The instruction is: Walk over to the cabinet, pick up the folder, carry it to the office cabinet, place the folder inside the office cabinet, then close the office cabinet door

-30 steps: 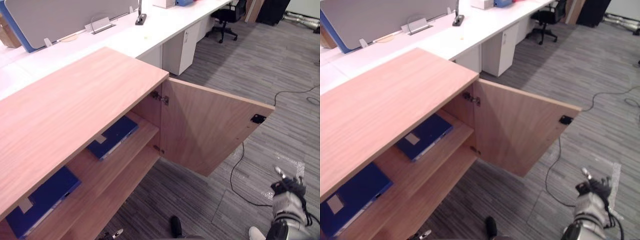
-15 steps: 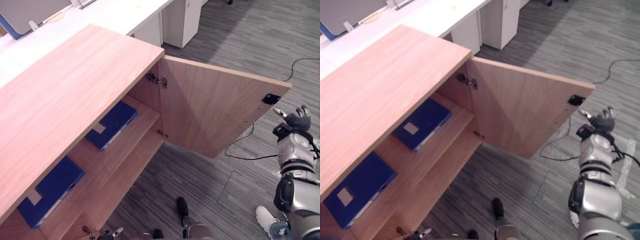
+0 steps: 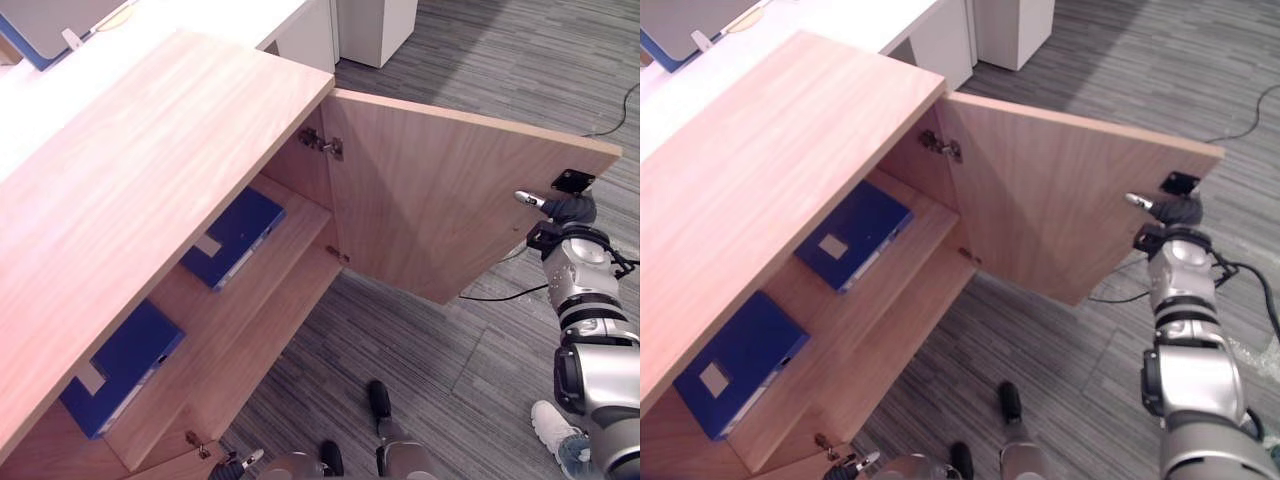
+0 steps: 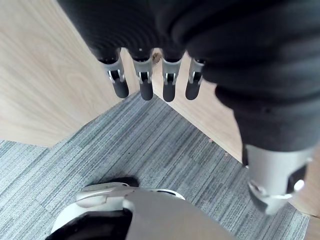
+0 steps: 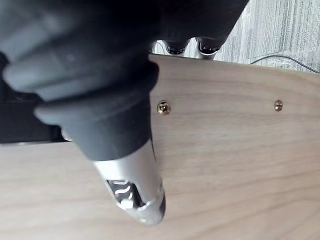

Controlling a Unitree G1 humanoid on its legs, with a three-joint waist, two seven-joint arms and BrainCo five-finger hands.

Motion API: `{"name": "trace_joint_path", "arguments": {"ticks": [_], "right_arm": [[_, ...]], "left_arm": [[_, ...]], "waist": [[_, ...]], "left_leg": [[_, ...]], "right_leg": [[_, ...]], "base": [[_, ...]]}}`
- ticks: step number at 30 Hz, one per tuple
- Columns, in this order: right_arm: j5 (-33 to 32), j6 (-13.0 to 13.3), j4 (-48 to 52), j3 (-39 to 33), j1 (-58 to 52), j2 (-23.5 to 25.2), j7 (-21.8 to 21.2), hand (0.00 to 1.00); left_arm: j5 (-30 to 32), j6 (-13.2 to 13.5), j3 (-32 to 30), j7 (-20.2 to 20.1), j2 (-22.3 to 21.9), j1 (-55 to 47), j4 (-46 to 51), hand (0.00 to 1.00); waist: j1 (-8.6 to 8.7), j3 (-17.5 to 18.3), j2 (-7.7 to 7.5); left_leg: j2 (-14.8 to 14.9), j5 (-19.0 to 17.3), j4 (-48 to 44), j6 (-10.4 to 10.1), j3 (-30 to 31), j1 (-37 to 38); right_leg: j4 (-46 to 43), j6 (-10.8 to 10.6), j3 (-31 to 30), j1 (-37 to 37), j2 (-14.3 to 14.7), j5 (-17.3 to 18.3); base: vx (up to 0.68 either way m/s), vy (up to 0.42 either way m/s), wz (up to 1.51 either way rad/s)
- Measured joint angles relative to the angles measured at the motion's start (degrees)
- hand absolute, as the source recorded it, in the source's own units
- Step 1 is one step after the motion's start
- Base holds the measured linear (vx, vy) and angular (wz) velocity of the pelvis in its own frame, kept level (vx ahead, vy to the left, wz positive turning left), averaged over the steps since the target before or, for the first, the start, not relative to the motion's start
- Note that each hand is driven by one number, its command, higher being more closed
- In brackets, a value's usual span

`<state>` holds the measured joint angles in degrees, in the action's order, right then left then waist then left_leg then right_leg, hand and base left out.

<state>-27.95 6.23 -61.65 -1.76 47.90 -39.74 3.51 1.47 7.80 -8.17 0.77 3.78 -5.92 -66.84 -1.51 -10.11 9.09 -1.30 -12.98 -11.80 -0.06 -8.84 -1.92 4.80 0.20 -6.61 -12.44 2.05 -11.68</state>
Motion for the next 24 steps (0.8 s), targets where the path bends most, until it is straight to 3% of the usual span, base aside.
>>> {"name": "trace_joint_path", "arguments": {"ticks": [8, 14, 16, 19, 20, 24], "right_arm": [[-0.1, 0.0, 1.9, 7.0, -1.0, -1.5, -3.1, 0.0], [-0.4, 0.0, 20.2, 19.0, -11.8, -5.9, -4.7, 0.0], [-0.1, -0.2, 27.3, 31.4, -16.0, -9.9, -10.6, 0.0], [0.0, -0.4, 32.9, 40.1, -18.7, -11.1, -15.5, 0.0], [0.7, -0.8, 37.4, 47.2, -19.3, -10.9, -21.3, 0.0], [5.3, -1.0, 42.3, 55.5, -20.5, -6.2, -29.4, 0.0]], "left_arm": [[0.5, 0.2, 2.8, -0.2, 0.8, 0.0, -0.2, 0.0], [2.6, 0.1, 2.7, -0.5, 1.0, -0.1, -0.9, 0.0], [4.7, 0.2, 2.5, -1.3, 1.2, 0.0, -1.2, 0.0], [5.5, 0.2, 2.5, -1.8, 1.5, 0.2, -1.2, 0.0], [6.5, 0.2, 2.5, -2.4, 1.6, 0.6, -1.2, 0.0], [7.3, 0.2, 2.6, -2.5, 2.1, 1.0, -1.1, 0.0]], "waist": [[0.11, -0.7, -0.24], [2.43, -0.8, -0.33], [3.17, -0.6, -0.5], [3.79, -0.3, -0.78], [3.45, 0.6, -1.21], [1.82, 2.3, -2.54]], "left_leg": [[0.8, -0.9, 1.4, 0.4, 0.1, 0.1], [2.3, -1.5, 0.7, -0.7, -0.8, -0.1], [3.2, -2.2, 0.2, -1.1, -1.1, 0.1], [3.9, -2.7, -0.6, -1.5, -1.0, 0.1], [4.2, -2.7, -0.6, -1.5, -0.6, 0.0], [4.6, -2.7, -0.5, -1.7, 0.2, 0.0]], "right_leg": [[0.1, 0.0, 0.2, -0.7, 0.9, -0.5], [0.0, 0.1, -0.3, -1.1, 2.5, -0.6], [0.0, 0.5, -1.9, -1.3, 4.1, -0.9], [0.0, 0.7, -2.5, -1.3, 5.0, -1.0], [0.0, 0.7, -2.8, -1.3, 5.4, -1.1], [0.0, 0.9, -2.5, -1.2, 5.7, -1.1]], "base": [[-0.06, -0.025, 0.0], [0.03, -0.074, -0.16], [0.07, -0.083, -0.44], [0.05, -0.086, -0.2], [0.04, -0.096, -0.02], [0.02, -0.062, 0.09]]}}
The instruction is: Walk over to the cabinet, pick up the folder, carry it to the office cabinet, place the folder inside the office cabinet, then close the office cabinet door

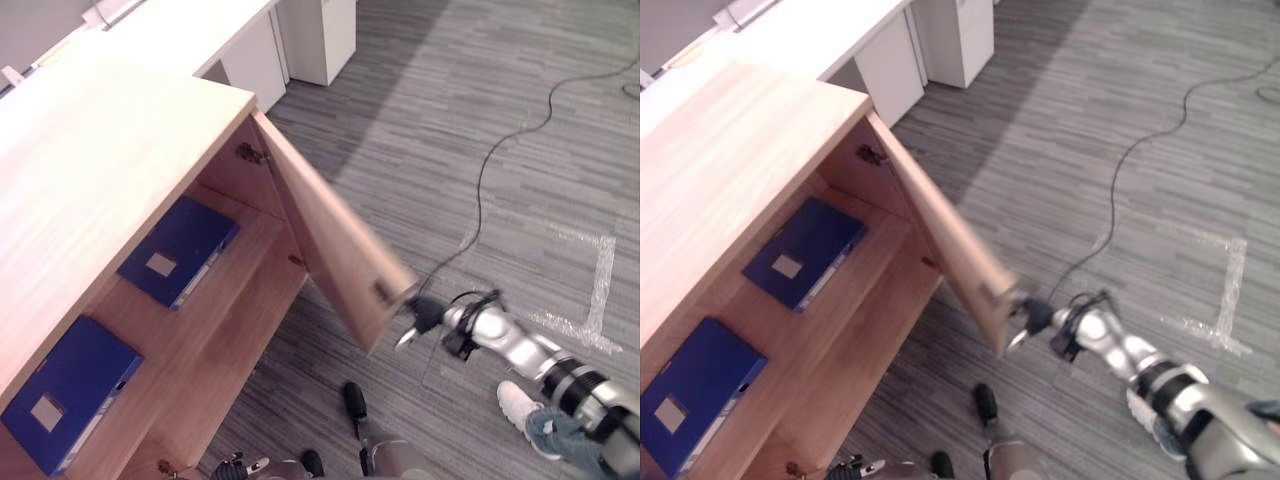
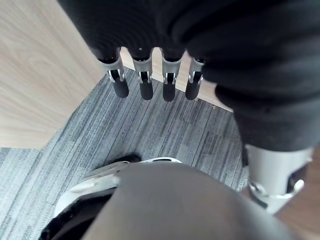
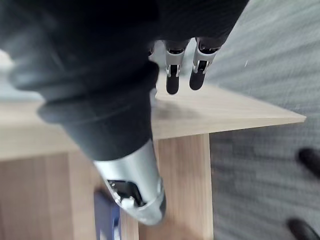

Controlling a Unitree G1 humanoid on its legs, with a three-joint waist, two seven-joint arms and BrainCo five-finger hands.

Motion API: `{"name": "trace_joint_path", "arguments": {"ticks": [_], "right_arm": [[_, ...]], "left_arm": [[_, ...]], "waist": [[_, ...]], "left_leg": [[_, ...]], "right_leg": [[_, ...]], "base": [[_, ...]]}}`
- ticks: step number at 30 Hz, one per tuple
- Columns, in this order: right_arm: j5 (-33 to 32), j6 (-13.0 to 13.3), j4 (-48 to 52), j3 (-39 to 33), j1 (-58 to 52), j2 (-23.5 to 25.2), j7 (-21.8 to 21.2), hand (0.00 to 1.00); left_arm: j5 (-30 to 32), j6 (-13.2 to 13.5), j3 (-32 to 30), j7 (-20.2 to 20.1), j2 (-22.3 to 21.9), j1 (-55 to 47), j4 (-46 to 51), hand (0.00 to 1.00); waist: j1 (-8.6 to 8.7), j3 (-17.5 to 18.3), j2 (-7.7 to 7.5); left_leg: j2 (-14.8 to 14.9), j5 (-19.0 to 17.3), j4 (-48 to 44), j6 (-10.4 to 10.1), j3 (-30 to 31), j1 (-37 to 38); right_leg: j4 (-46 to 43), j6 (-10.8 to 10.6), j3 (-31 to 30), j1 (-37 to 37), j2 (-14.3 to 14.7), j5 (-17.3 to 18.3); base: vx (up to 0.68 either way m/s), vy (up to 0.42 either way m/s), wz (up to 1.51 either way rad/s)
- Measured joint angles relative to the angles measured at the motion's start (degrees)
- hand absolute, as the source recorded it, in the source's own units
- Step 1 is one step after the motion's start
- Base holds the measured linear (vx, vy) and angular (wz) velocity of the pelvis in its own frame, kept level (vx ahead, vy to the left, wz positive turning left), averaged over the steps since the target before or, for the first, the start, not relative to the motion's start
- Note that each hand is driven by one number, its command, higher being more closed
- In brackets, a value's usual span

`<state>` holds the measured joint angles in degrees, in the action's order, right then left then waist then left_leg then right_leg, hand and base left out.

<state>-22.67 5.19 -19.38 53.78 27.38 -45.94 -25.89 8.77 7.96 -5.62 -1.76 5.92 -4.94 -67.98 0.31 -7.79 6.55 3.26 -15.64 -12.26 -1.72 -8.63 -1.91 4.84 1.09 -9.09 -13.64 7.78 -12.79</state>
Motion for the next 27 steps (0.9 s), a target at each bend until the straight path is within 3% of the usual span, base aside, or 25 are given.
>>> {"name": "trace_joint_path", "arguments": {"ticks": [2, 3, 5, 10, 13, 19, 27], "right_arm": [[5.8, -1.1, -0.6, 0.2, 0.4, 7.9, 0.4, 0.0], [7.0, -1.2, -0.6, 0.2, 0.6, 8.6, 0.4, 0.0], [8.8, -0.8, 0.7, 0.5, 1.3, 8.4, -1.1, 0.0], [11.1, -0.2, 5.3, 7.1, -4.8, 6.7, -7.6, 0.0], [12.6, -0.2, 5.8, 7.8, -6.3, 6.7, -9.0, 0.0], [15.3, 0.1, 4.0, 8.3, -6.3, 9.7, -8.4, 0.0], [26.8, 1.1, -17.3, 5.4, -7.6, 23.7, -2.0, 0.0]], "left_arm": [[0.1, -0.1, 0.0, -0.1, 0.0, 0.5, 0.2, 0.0], [0.2, -0.1, -0.2, -0.1, 0.0, 0.5, 0.5, 0.0], [0.3, -0.5, -1.5, 0.0, 0.3, 0.1, 0.4, 0.0], [0.6, -0.9, -3.8, 0.0, 2.4, -0.1, 0.1, 0.0], [0.7, -0.8, -3.8, 0.0, 2.4, 1.0, 0.1, 0.0], [0.4, -1.0, -3.9, 0.1, 3.0, 1.5, 0.1, 0.0], [-0.2, -1.3, -5.2, 0.4, 2.3, 1.5, 0.2, 0.0]], "waist": [[-2.08, 0.0, -0.23], [-2.74, 0.0, -0.23], [-3.28, 0.2, -0.42], [-2.8, 2.3, -4.49], [-2.7, 2.5, -4.55], [-3.43, 2.7, -5.01], [-5.5, 3.3, -6.94]], "left_leg": [[-0.2, 0.1, 0.0, -0.2, 0.2, -0.1], [-0.3, 0.2, 0.0, -0.2, 0.3, -0.1], [-0.5, 0.2, 0.1, -0.1, 0.5, -0.1], [-0.8, 0.2, 1.0, 0.1, -0.1, 0.6], [-1.6, 0.5, 1.0, 0.5, -0.3, 1.0], [-2.4, 1.6, 2.0, 0.8, 0.9, 1.0], [-2.3, 3.5, 3.4, 0.5, 6.9, 1.9]], "right_leg": [[0.0, 0.0, 0.5, 0.0, -0.4, 0.0], [0.0, 0.0, 0.7, 0.0, -0.5, -0.1], [0.0, 0.1, 0.9, 0.1, -0.9, -0.1], [0.0, 0.4, 0.9, 0.2, -1.2, -0.2], [0.0, 0.3, 1.1, 0.8, -1.9, -0.2], [0.2, 0.3, 2.7, 1.0, -3.1, -0.2], [0.3, 0.4, 8.3, 3.3, -4.3, 0.6]], "base": [[0.0, -0.026, 0.17], [0.02, 0.016, 0.18], [0.03, 0.038, 0.08], [0.06, 0.057, -0.06], [0.02, 0.072, -0.01], [-0.03, 0.024, 0.18], [-0.03, -0.042, 0.42]]}}
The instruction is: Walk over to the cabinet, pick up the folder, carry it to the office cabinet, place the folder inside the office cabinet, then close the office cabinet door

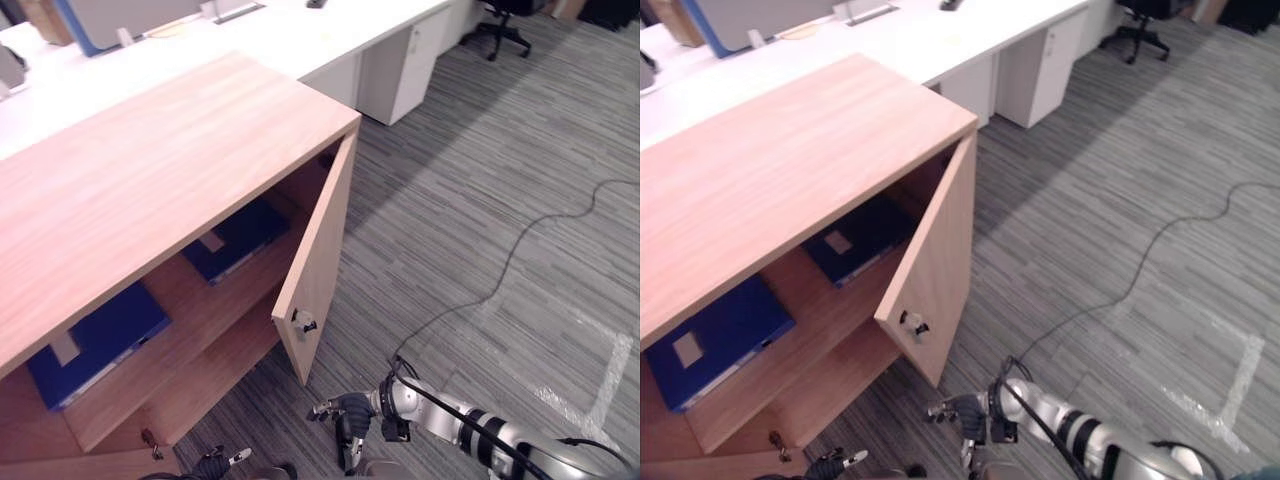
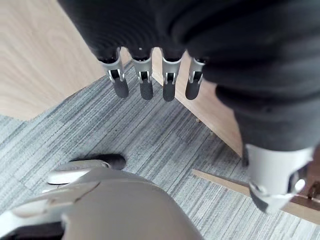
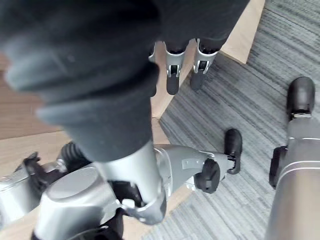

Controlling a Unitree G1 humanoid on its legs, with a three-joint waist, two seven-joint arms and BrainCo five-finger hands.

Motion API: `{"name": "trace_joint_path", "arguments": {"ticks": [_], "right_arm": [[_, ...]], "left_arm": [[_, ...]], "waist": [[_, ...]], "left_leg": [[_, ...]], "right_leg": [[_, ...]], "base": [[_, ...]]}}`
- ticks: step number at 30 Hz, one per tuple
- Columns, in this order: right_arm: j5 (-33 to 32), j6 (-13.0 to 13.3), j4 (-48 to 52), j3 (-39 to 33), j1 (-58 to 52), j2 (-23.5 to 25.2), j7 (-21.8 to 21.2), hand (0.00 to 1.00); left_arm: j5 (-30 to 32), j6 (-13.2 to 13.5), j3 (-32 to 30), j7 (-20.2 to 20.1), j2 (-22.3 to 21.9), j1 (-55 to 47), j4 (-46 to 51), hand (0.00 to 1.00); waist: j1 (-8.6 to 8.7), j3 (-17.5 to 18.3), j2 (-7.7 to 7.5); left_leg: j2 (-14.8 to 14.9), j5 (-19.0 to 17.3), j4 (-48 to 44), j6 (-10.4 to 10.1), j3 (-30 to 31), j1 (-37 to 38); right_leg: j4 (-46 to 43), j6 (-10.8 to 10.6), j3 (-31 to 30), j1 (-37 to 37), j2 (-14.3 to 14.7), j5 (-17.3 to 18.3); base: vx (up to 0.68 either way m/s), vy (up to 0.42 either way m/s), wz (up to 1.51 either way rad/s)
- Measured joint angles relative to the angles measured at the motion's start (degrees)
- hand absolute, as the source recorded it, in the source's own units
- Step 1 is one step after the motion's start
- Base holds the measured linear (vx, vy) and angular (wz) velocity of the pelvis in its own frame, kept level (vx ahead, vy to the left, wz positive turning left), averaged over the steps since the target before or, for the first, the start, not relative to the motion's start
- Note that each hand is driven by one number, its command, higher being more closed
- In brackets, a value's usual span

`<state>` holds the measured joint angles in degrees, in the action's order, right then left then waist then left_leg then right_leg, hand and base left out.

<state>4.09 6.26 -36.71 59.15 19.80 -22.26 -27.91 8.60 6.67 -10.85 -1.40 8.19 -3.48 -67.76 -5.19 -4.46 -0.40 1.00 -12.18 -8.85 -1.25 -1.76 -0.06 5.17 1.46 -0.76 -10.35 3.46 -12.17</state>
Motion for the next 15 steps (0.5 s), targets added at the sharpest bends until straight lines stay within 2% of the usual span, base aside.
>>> {"name": "trace_joint_path", "arguments": {"ticks": [2, 4, 5, 7, 8, 9, 10, 11, 13, 15], "right_arm": [[4.2, 0.2, -6.7, -4.9, -1.4, 4.2, 3.4, 0.0], [7.8, 0.2, -17.9, -15.4, -2.0, 9.8, 8.4, 0.0], [8.5, 0.1, -20.2, -18.4, -2.0, 10.8, 10.1, 0.0], [8.4, -0.6, -25.7, -28.7, -3.5, 12.7, 16.2, 0.0], [7.9, -0.8, -26.4, -30.7, -4.2, 12.8, 17.3, 0.0], [6.1, -1.3, -26.7, -34.3, -6.6, 12.9, 18.9, 0.0], [4.8, -1.8, -26.9, -37.9, -9.0, 13.2, 19.6, 0.0], [4.0, -1.9, -27.2, -39.4, -10.4, 13.4, 19.8, 0.0], [1.2, -2.3, -29.3, -46.5, -14.6, 13.9, 20.4, 0.0], [-3.3, -2.6, -31.7, -51.9, -15.2, 14.3, 21.5, 0.0]], "left_arm": [[-0.4, -0.2, -0.8, 0.2, -0.5, 0.0, 0.1, 0.0], [-1.1, -0.3, -1.4, 1.0, -0.6, -0.1, 0.4, 0.0], [-1.3, -0.4, -1.4, 1.1, -0.7, -0.1, 0.4, 0.0], [-2.3, -0.8, -1.3, 1.7, -0.7, -0.3, 0.5, 0.0], [-2.4, -0.8, -1.3, 1.9, -0.8, -0.4, 0.5, 0.0], [-2.4, -0.8, -1.3, 2.1, -0.7, -0.5, 0.7, 0.0], [-2.4, -0.8, -1.2, 2.1, -0.8, -0.3, 1.1, 0.0], [-2.4, -0.8, -1.2, 2.1, -0.6, -0.3, 1.2, 0.0], [-2.3, -0.8, -1.0, 2.1, 0.0, -0.3, 1.3, 0.0], [-2.3, -0.9, -1.1, 2.2, 0.0, -1.0, 1.2, 0.0]], "waist": [[-0.46, 0.2, -0.5], [-0.84, 0.2, -0.93], [-0.89, 0.1, -0.92], [-0.72, 0.0, -0.88], [-0.54, -0.1, -0.71], [-0.2, -0.3, -0.14], [0.46, -0.3, -0.64], [1.07, -0.1, -1.11], [1.58, 0.3, -1.93], [1.5, 0.7, -2.21]], "left_leg": [[0.0, 0.2, -0.2, -0.1, 2.2, 0.2], [-0.1, 0.1, -1.3, 0.1, 4.9, 0.0], [-0.1, 0.1, -1.8, 0.1, 5.5, -0.3], [-0.2, 0.1, -3.3, 0.1, 9.1, -0.4], [0.0, 0.1, -3.3, 0.2, 10.4, 0.0], [0.2, 0.4, -3.0, 0.8, 13.7, 0.2], [0.0, 1.6, -2.2, 0.5, 17.2, 0.1], [-0.3, 2.2, -1.6, 0.3, 19.2, 0.1], [-2.2, 3.7, -0.3, -0.7, 25.6, -0.6], [-2.9, 4.1, -0.3, -1.4, 27.6, -2.0]], "right_leg": [[0.0, -0.1, 2.2, 1.1, -0.4, 0.8], [-0.9, 0.0, 5.2, 2.1, -1.1, 2.1], [-2.2, -0.1, 5.8, 1.8, -1.2, 2.7], [-11.5, -1.4, 8.3, -0.5, -2.4, 7.3], [-14.4, -1.4, 7.9, -1.1, -2.6, 7.9], [-19.0, -1.5, 4.7, -2.2, -2.7, 8.5], [-22.5, -1.2, -0.5, -3.1, -2.8, 10.0], [-23.5, -1.9, -3.4, -3.3, -3.0, 11.0], [-23.6, -4.3, -13.8, -1.9, -3.4, 15.1], [-21.0, -5.6, -14.8, -1.2, -5.0, 17.7]], "base": [[0.0, -0.036, 0.55], [0.02, -0.016, 0.67], [0.01, 0.001, 0.65], [0.01, 0.029, 0.74], [0.02, 0.079, 1.03], [0.01, 0.069, 1.32], [0.01, 0.05, 1.5], [0.01, -0.041, 1.49], [0.05, -0.164, 1.48], [0.08, -0.188, 0.79]]}}
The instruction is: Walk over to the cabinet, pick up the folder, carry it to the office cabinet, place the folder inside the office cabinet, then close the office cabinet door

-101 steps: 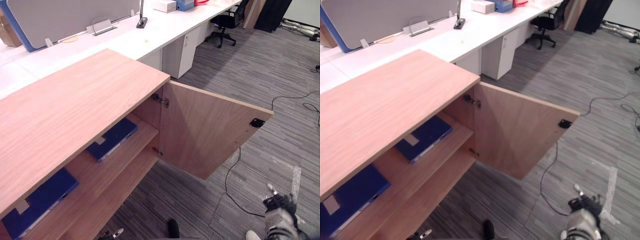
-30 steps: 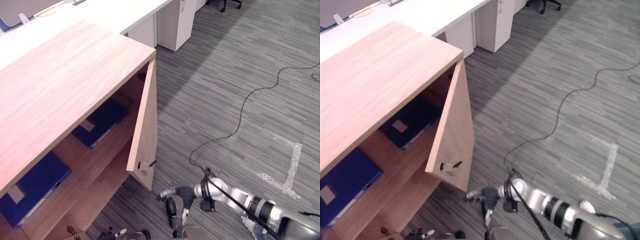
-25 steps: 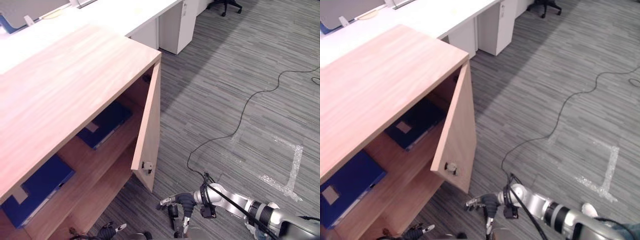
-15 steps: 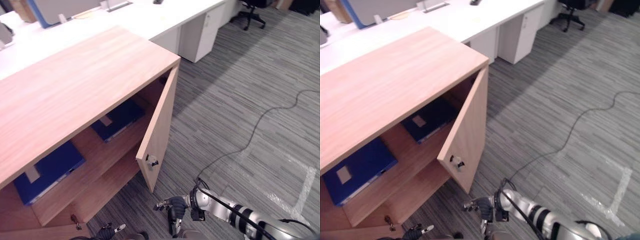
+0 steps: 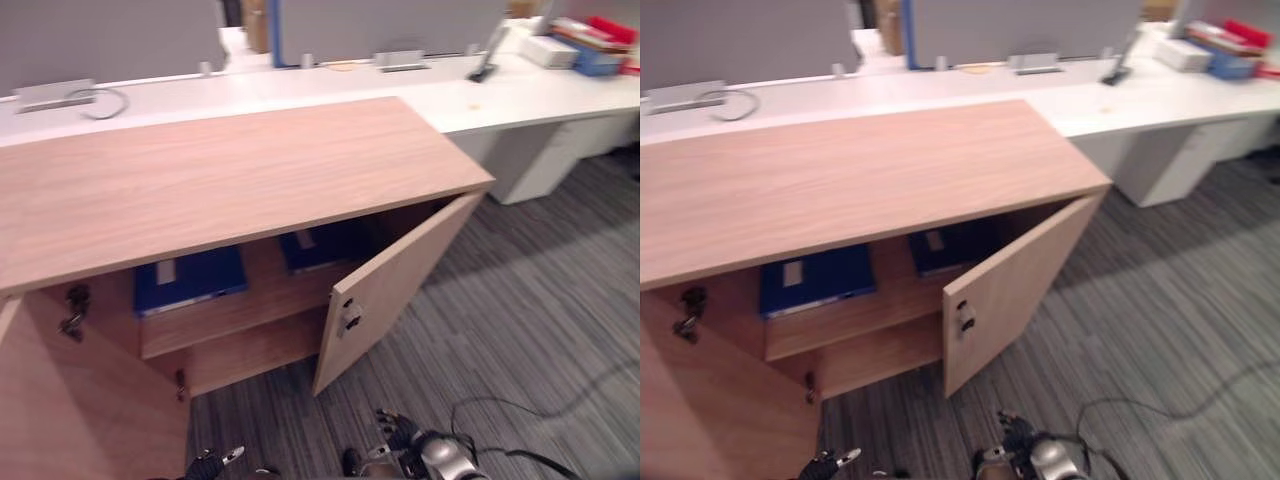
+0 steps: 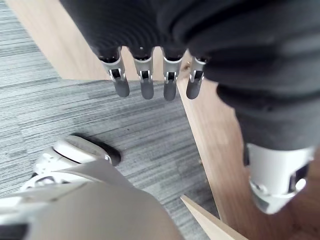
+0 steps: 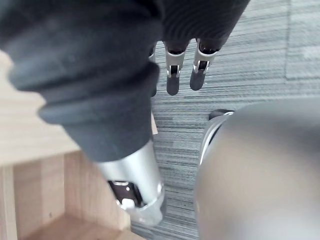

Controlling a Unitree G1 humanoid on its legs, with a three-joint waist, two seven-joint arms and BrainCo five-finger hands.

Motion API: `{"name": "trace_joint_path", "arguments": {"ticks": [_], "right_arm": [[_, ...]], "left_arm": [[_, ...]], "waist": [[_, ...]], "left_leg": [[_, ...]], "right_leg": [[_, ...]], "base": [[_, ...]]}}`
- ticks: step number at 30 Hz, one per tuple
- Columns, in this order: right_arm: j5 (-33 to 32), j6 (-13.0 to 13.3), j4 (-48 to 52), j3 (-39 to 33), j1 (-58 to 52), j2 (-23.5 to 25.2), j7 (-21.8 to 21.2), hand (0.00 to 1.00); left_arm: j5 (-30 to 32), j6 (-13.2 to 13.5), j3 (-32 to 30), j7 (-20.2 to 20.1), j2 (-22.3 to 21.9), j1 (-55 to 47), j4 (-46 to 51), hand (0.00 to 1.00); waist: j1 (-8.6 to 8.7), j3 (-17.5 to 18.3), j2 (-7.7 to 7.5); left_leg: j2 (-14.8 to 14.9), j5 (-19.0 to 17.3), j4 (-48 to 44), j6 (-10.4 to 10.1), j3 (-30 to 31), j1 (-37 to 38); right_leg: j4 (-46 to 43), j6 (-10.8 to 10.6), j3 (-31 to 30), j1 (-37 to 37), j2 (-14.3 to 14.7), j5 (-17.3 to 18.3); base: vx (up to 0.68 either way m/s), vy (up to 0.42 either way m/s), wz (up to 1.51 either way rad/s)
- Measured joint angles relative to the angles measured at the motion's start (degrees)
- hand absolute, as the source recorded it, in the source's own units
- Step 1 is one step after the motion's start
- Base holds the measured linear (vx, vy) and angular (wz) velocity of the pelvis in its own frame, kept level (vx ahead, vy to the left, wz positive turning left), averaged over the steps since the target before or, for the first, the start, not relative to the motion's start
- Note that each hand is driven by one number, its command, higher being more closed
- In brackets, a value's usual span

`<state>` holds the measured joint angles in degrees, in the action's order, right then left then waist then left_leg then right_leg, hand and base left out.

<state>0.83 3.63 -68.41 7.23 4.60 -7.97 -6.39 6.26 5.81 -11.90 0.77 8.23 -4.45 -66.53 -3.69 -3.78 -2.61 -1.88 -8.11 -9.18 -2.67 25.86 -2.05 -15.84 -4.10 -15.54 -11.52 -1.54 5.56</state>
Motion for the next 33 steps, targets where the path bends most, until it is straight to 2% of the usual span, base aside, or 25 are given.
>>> {"name": "trace_joint_path", "arguments": {"ticks": [1, 2, 5, 7, 12, 15, 17, 18, 19, 20, 21, 23, 24, 25, 27, 28, 29, 30, 33], "right_arm": [[-0.6, -0.1, -0.7, -1.8, 0.2, 0.0, 0.4, 0.0], [-4.4, -0.2, -2.0, -5.1, -0.3, 0.0, 2.0, 0.0], [-8.8, -0.3, -3.1, -11.0, -2.3, 0.4, 4.6, 0.0], [-9.4, -0.5, -3.3, -13.2, -3.3, 0.4, 5.5, 0.0], [-11.2, -1.3, -3.3, -17.4, -5.6, 2.9, 6.2, 0.0], [-10.9, -1.3, -3.3, -17.4, -5.2, 3.9, 6.6, 0.0], [-10.7, -1.3, -3.3, -18.6, -5.1, 3.9, 6.6, 0.0], [-10.5, -1.3, -3.4, -19.5, -4.8, 4.1, 6.6, 0.0], [-9.6, -1.3, -3.4, -19.5, -4.6, 4.2, 6.7, 0.0], [-9.0, -1.3, -3.5, -19.5, -4.3, 4.3, 6.7, 0.0], [-8.6, -1.1, -3.1, -19.6, -4.2, 3.6, 6.7, 0.0], [-8.6, -1.1, -3.1, -19.6, -4.3, 2.6, 6.8, 0.0], [-8.7, -1.1, -3.0, -19.7, -4.3, 2.5, 6.8, 0.0], [-8.6, -0.8, -2.8, -21.0, -4.2, 2.4, 6.7, 0.0], [-8.6, -0.8, -3.2, -23.2, -4.4, 3.3, 6.6, 0.0], [-8.6, -0.8, -3.2, -24.8, -5.2, 3.6, 6.6, 0.0], [-8.7, -0.7, -3.2, -25.8, -5.6, 3.6, 6.6, 0.0], [-8.7, -0.7, -3.1, -26.1, -5.6, 3.6, 6.6, 0.0], [-8.6, -0.8, -3.2, -25.8, -5.4, 3.4, 6.6, 0.0]], "left_arm": [[0.0, 0.0, 0.0, 0.0, -0.2, -0.2, -0.1, 0.0], [0.0, -0.1, 0.2, 0.2, -0.4, -0.5, -0.5, 0.0], [-1.2, -0.1, 0.0, 0.4, -0.3, -1.3, -0.5, 0.0], [-1.9, -0.1, -0.2, 0.5, -0.4, -1.6, -0.5, 0.0], [-2.6, 0.0, -0.4, 0.9, -0.7, -1.7, -0.5, 0.0], [-3.6, 0.1, 0.1, 0.9, -0.8, -1.6, -0.3, 0.0], [-3.8, 0.1, 0.9, 0.9, -0.7, -1.5, -0.1, 0.0], [-3.8, 0.1, 1.8, 1.0, -0.7, -1.5, 0.4, 0.0], [-3.8, 0.3, 2.9, 1.2, -0.5, -1.4, 0.8, 0.0], [-3.8, 0.4, 2.9, 1.3, -0.3, -1.0, 0.8, 0.0], [-3.6, 0.2, 3.8, 1.5, -0.7, -0.5, 0.7, 0.0], [-3.3, 0.3, 5.6, 1.6, -0.9, -1.0, 0.7, 0.0], [-3.2, 0.3, 6.2, 1.6, -1.0, -1.0, 0.7, 0.0], [-2.7, 0.3, 6.8, 1.6, -1.3, -1.4, 0.7, 0.0], [-2.4, 0.4, 7.3, 1.6, -0.4, -1.2, 0.8, 0.0], [-2.4, 0.3, 7.7, 1.6, -0.3, -1.5, 0.7, 0.0], [-2.4, 0.3, 8.0, 1.6, -0.5, -1.7, 0.7, 0.0], [-2.3, 0.3, 8.6, 1.6, -0.6, -1.7, 0.7, 0.0], [-2.3, 0.3, 9.4, 1.6, -0.8, -1.9, 0.7, 0.0]], "waist": [[0.01, 0.1, 0.48], [0.49, 0.6, 1.15], [0.59, 1.1, 1.05], [0.75, 1.3, 1.22], [0.87, 1.4, 1.45], [0.88, 1.2, 1.88], [0.93, 0.9, 2.26], [0.68, 0.6, 2.39], [0.52, 0.1, 2.06], [0.6, -0.5, 1.9], [1.15, -1.3, 2.96], [1.74, -0.9, 4.47], [2.22, -0.9, 4.81], [2.98, -0.6, 6.29], [2.85, -0.3, 4.45], [2.82, 0.0, 3.96], [3.11, 0.7, 4.05], [3.45, 1.0, 4.34], [2.67, 1.2, 4.69]], "left_leg": [[0.4, 0.1, 0.0, -0.3, 0.3, -0.3], [1.6, 0.5, 0.6, -1.1, 1.3, -0.8], [4.2, 0.0, 1.1, -2.4, 3.1, 0.1], [4.8, -0.4, 0.5, -3.0, 3.7, 0.1], [5.0, -1.7, -3.1, -4.8, 6.6, -1.0], [4.5, -2.3, -5.9, -5.5, 9.0, -3.3], [4.1, -2.2, -7.9, -5.7, 7.9, -5.2], [4.2, -0.2, -7.6, -5.6, 3.7, -6.3], [5.4, 2.5, -4.6, -4.6, -3.3, -5.7], [6.2, 1.4, -7.4, -3.7, -9.1, -6.5], [8.5, -1.8, -17.9, -1.6, -19.8, -9.7], [10.7, -4.9, -25.6, -0.5, -31.1, -9.3], [11.2, -5.7, -26.1, -0.3, -33.8, -8.6], [12.1, -7.3, -22.4, -0.7, -37.7, -7.8], [8.5, -4.9, -13.3, 0.6, -38.2, -6.4], [4.5, -0.7, -5.3, 1.9, -37.2, -3.3], [2.4, 1.0, -2.7, 2.6, -35.9, -2.7], [1.5, 1.7, -1.5, 2.9, -35.3, -2.6], [-0.3, 5.1, 4.8, 3.5, -34.5, 0.6]], "right_leg": [[0.6, 0.1, 0.9, -0.2, 0.1, -0.2], [2.2, 0.7, 2.8, 0.4, 0.9, -0.9], [5.7, 2.0, 5.0, 3.6, 2.7, -2.1], [7.8, 2.4, 6.3, 5.5, 3.1, -2.9], [10.6, 2.9, 10.2, 8.8, 3.7, -3.6], [10.8, 3.0, 12.9, 8.9, 4.0, -3.6], [10.4, 3.0, 14.9, 9.0, 3.9, -3.6], [10.0, 3.2, 16.2, 9.1, 3.3, -3.7], [10.1, 4.0, 16.9, 8.9, 1.9, -3.7], [10.4, 4.2, 17.7, 8.6, 1.1, -3.9], [10.4, 4.1, 19.1, 8.6, 0.4, -4.2], [10.5, 3.6, 20.9, 8.4, -1.1, -4.4], [10.5, 3.4, 21.6, 8.4, -1.4, -4.4], [10.1, 2.3, 22.7, 8.1, -1.4, -4.0], [10.1, 1.6, 22.2, 6.3, -2.9, -3.8], [12.7, 1.2, 21.7, 7.5, -4.4, -4.1], [13.9, 0.3, 21.3, 8.3, -5.6, -5.2], [14.2, -0.7, 21.7, 8.5, -6.4, -6.2], [15.0, -1.0, 22.3, 9.5, -7.3, -6.5]], "base": [[0.1, -0.189, 0.52], [0.09, -0.175, 0.37], [0.09, -0.167, 0.34], [0.08, -0.101, 0.26], [0.04, -0.066, 0.4], [-0.05, -0.074, 0.49], [-0.08, -0.044, 0.6], [-0.12, -0.033, 0.57], [-0.13, -0.026, 0.49], [-0.17, 0.005, 0.46], [-0.15, 0.061, 0.39], [-0.1, 0.151, 0.52], [-0.03, 0.2, 0.71], [-0.04, 0.192, 0.79], [-0.04, 0.159, 0.77], [0.0, 0.075, 0.71], [0.03, 0.07, 0.8], [0.06, 0.071, 0.63], [0.08, 0.071, 0.19]]}}
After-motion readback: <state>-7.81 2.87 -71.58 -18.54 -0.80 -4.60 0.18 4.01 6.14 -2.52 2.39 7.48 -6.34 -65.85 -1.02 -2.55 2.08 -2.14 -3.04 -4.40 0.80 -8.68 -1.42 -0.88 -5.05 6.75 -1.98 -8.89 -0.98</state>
